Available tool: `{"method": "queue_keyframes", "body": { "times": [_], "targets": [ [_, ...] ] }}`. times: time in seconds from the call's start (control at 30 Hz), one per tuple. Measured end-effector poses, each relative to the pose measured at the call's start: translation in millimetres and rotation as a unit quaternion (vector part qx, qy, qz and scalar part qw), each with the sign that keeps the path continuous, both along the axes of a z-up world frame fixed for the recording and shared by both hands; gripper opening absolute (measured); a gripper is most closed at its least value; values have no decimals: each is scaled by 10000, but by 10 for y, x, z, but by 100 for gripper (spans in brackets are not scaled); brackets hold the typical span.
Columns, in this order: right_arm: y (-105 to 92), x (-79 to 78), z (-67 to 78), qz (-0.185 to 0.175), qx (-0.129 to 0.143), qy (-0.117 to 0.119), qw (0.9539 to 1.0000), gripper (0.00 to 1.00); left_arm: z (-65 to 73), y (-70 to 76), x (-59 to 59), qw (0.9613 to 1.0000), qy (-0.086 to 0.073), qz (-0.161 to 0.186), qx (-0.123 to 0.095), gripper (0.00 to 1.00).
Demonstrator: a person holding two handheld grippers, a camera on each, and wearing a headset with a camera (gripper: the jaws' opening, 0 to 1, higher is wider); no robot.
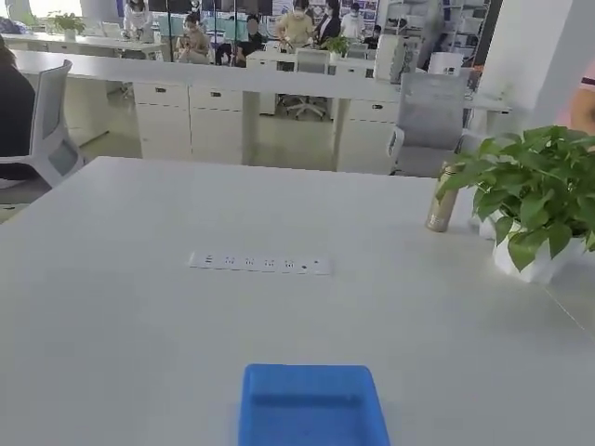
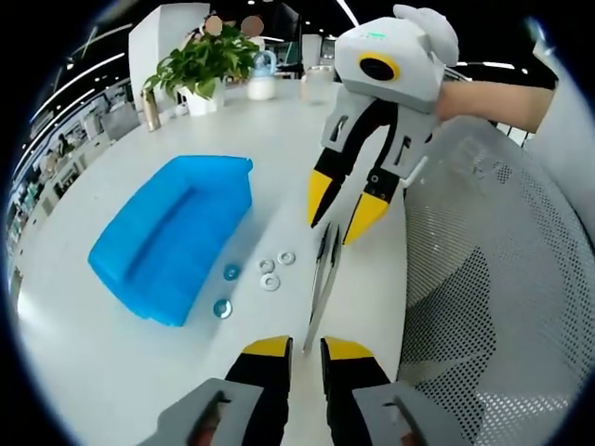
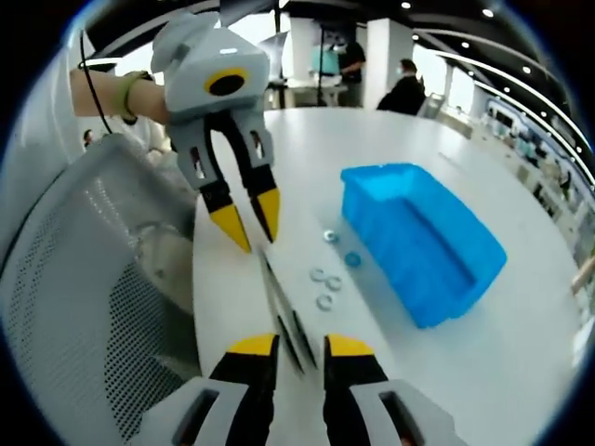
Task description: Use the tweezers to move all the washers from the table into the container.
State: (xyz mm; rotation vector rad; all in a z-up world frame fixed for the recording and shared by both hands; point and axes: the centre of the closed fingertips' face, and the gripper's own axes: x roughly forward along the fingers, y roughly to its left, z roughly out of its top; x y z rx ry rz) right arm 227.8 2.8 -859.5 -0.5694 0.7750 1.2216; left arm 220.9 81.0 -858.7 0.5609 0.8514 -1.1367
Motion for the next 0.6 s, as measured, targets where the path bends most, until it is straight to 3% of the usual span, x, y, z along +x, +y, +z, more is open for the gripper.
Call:
{"method": "queue_keyframes", "body": {
  "times": [0.07, 0.2, 0.27, 0.3, 0.4, 0.6],
  "targets": [
    [13, -19, -24, 71, -32, 34, 10000, 15, -18, -10, -19, 10000, 44, -44, 60, 8],
    [15, -26, -79, 190, -120, 12, 9997, 15, -48, -44, -10, 9997, -52, -193, 155, 5],
    [18, -25, -72, 216, -138, -17, 9997, 15, -79, -45, -1, 9992, -150, -262, 265, 5],
    [17, -19, -76, 227, -143, -22, 9996, 15, -55, -75, 32, 9984, -322, -415, 232, 1],
    [38, -26, -70, 277, -131, -76, 9995, 15, -72, -56, 12, 9953, -494, -674, 498, 0],
    [55, -33, -68, 317, -75, -100, 9994, 15, 2, -83, -16, 9948, -482, -784, 448, 0]
  ]
}}
